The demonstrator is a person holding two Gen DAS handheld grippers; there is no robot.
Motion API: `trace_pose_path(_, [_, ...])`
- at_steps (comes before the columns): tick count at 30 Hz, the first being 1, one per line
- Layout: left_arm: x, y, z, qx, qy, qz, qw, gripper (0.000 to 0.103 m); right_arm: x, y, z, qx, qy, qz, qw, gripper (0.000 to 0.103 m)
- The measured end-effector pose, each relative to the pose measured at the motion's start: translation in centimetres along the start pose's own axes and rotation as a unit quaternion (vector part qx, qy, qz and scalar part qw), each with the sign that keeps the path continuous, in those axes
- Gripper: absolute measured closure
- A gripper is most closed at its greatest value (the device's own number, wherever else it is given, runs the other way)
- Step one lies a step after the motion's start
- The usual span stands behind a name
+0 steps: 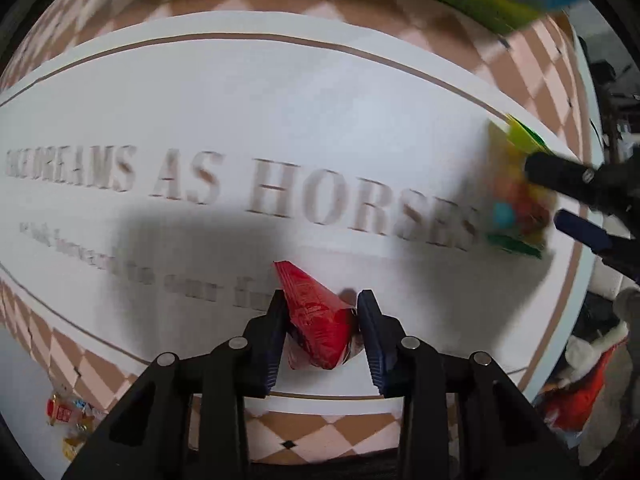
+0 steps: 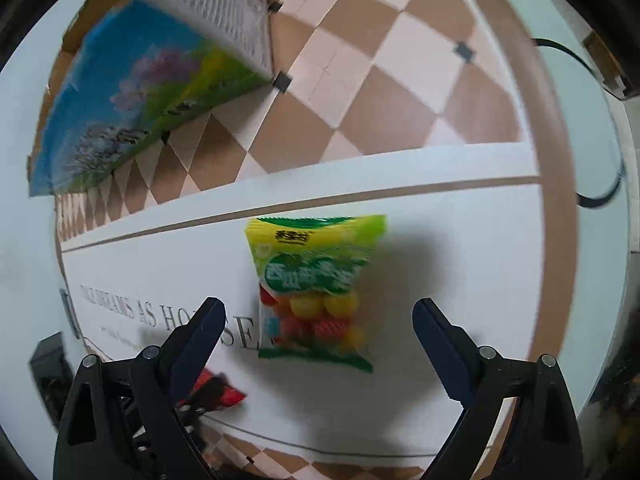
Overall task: Organize snacks
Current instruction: 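Grasp the watermelon candy bag with the right tool and lift both packets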
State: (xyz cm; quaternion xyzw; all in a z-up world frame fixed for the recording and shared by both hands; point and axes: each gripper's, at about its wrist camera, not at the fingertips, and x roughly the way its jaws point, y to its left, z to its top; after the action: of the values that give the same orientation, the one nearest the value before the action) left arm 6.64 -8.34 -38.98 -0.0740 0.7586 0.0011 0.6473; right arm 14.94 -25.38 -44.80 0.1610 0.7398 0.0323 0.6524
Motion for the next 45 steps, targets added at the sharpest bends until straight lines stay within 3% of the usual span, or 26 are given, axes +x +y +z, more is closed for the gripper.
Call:
trace_pose_path(5, [-0.2,2.6,0.0,-0.036,-0.005,-0.004,0.9993,0.071,1.1,2.0,-0.6,-0.037,0.008,-0.035,0.999,0.039])
trace_pose_path(6, [-0.2,3.0,0.0,-0.042,-0.005,-0.007,0.9991,0.071,1.1,2.3,-0.9,-0.042,0.011,-0.033,0.999,0.041])
trace_pose_path(14, [0.6,4.2,-0.2,-0.038,0.010,-0.025,0.9989,0.065,2.7,4.5,-4.8,-0.088,0.052,-0.041,0.994,0.042])
trace_pose_path(19, [0.8,4.2,-0.5,-0.032,0.017,-0.044,0.9984,0.050,3.4,5.1,-4.9,-0.083,0.058,-0.050,0.994,0.036])
trace_pose_path(23, [0.6,4.7,0.8,-0.034,0.019,-0.050,0.9980,0.049,3.5,5.1,-4.8,-0.081,0.060,-0.053,0.994,0.036])
trace_pose_path(31, [1.1,4.5,-0.5,-0.021,0.014,-0.024,0.9994,0.050,4.2,6.2,-5.1,-0.092,0.058,-0.068,0.992,0.035])
trace_pose_path(34, [1.0,3.6,-1.1,-0.012,0.002,-0.007,0.9999,0.061,4.5,6.8,-5.6,-0.100,0.053,-0.075,0.991,0.035])
trace_pose_path(45, [0.1,1.5,-1.1,-0.003,-0.016,0.001,0.9999,0.063,4.3,8.5,-8.1,-0.125,0.014,-0.100,0.987,0.043])
